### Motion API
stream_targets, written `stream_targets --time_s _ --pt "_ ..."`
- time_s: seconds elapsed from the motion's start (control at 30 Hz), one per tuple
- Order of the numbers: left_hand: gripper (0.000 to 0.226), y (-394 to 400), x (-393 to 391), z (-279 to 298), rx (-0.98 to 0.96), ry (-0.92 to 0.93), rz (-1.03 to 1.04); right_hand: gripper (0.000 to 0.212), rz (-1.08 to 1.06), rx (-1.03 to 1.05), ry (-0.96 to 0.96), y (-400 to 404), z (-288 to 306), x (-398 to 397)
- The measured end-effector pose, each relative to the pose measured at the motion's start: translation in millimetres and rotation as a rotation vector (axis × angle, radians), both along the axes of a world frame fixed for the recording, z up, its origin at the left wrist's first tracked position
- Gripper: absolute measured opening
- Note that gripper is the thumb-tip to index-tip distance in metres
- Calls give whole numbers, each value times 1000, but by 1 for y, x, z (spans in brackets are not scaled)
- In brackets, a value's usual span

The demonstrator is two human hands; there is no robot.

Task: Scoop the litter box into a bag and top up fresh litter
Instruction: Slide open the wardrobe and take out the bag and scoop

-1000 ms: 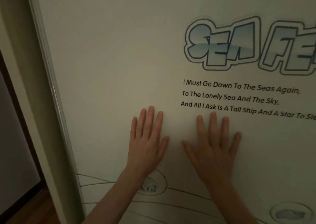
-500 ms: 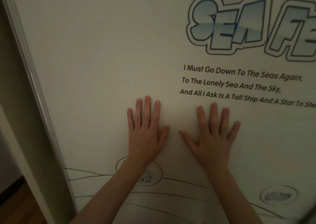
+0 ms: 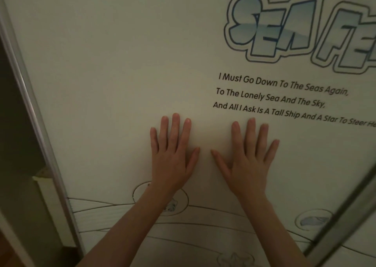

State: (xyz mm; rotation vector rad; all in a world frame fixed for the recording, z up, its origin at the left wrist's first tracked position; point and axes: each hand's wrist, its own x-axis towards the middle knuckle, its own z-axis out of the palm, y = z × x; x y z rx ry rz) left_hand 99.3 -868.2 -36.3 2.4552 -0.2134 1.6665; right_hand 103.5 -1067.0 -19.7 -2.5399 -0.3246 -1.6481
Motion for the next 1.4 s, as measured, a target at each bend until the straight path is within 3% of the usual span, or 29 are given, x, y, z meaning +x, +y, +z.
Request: stream_targets --time_s 0.3,0.63,0.83,1.07,1.17,1.4 --pt "73 -61 4 0 -1 -9 0 68 67 -69 -20 -33 3 -8" --pt "62 -97 -12 9 61 -5 -97 76 28 -69 -129 -89 -9 31" --pt "62 -81 -1 -7 -33 -33 54 74 20 -61 -143 -132 -10 36" --pt "63 -105 4 -11 82 -35 49 72 5 -8 -125 -177 -10 37" --pt "63 -122 5 -10 96 -33 30 71 11 62 -91 -174 -10 26" --pt "63 -150 -9 0 144 26 -113 65 104 -41 -53 -132 -3 9"
